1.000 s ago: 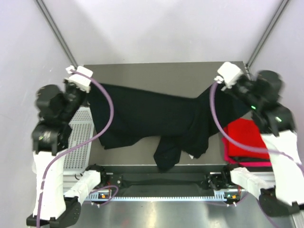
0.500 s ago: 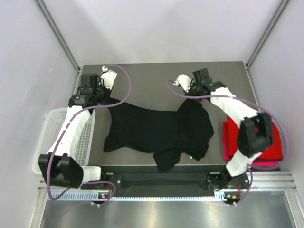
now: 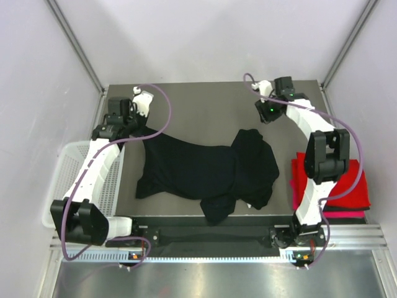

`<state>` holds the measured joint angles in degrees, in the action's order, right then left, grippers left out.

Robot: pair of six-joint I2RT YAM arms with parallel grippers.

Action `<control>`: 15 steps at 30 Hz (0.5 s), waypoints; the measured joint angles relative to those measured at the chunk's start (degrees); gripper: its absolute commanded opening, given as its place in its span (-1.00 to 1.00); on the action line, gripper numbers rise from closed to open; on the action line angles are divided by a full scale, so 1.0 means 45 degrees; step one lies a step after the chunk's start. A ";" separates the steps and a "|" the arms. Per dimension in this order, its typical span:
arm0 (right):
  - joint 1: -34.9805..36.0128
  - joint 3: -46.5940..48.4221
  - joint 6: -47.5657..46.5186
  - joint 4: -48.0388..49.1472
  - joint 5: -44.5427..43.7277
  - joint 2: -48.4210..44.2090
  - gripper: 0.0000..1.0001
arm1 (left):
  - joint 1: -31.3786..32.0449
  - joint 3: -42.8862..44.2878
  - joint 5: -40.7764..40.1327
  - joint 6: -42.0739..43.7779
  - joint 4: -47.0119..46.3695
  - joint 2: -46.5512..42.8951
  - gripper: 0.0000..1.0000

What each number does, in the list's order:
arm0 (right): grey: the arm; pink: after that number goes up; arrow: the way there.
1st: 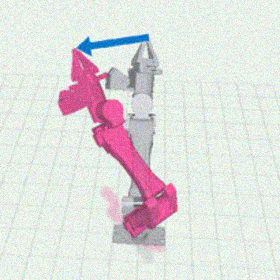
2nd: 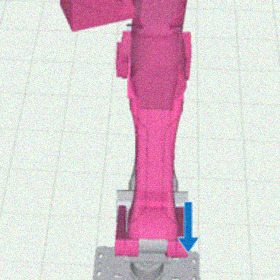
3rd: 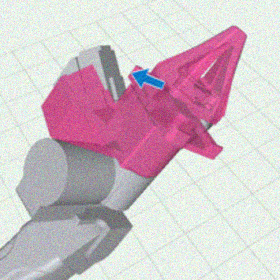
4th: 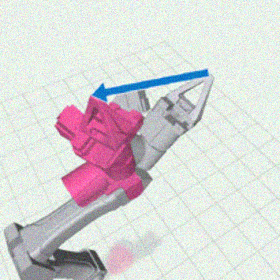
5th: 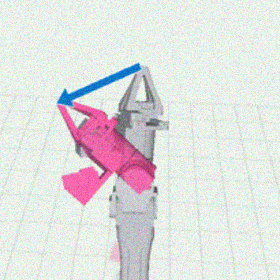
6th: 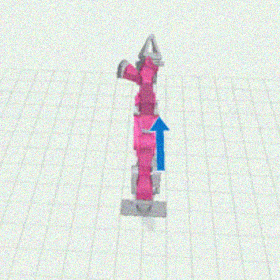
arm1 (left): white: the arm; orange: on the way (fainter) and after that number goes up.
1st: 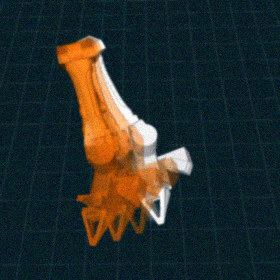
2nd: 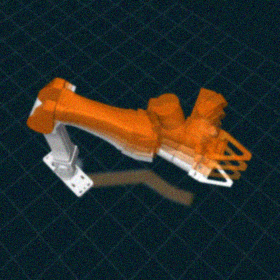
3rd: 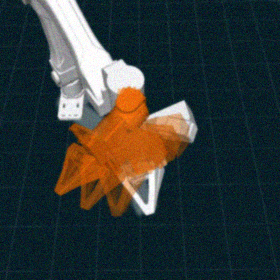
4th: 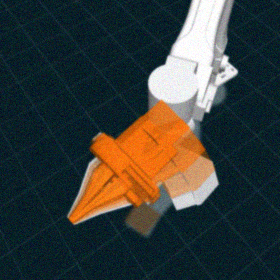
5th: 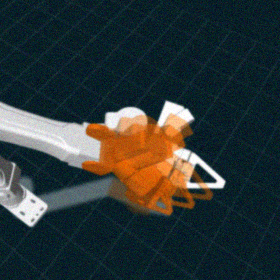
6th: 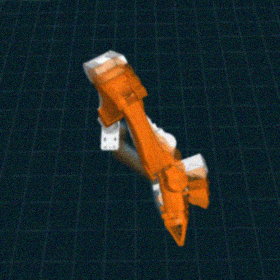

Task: Fold and stack the t-shirts
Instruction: Fold the tshirt

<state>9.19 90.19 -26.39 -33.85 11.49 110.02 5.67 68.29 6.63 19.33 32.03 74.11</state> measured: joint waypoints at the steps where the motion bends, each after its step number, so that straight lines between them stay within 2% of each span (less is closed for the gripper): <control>1: -0.0301 0.0000 0.0044 -0.0029 0.0068 0.0000 -0.17 | 0.0000 -0.0083 -0.0005 -0.0049 -0.0019 -0.0029 -1.00; 15: -0.0466 -0.0374 0.0223 -0.1656 0.1078 0.1200 -0.21 | 0.0000 -0.0704 -0.0092 -0.0330 -0.0126 -0.0539 -1.00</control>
<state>7.09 88.51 -25.39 -41.30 16.34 115.42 5.67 65.12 6.22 17.85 31.46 71.68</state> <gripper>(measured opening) 0.400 0.012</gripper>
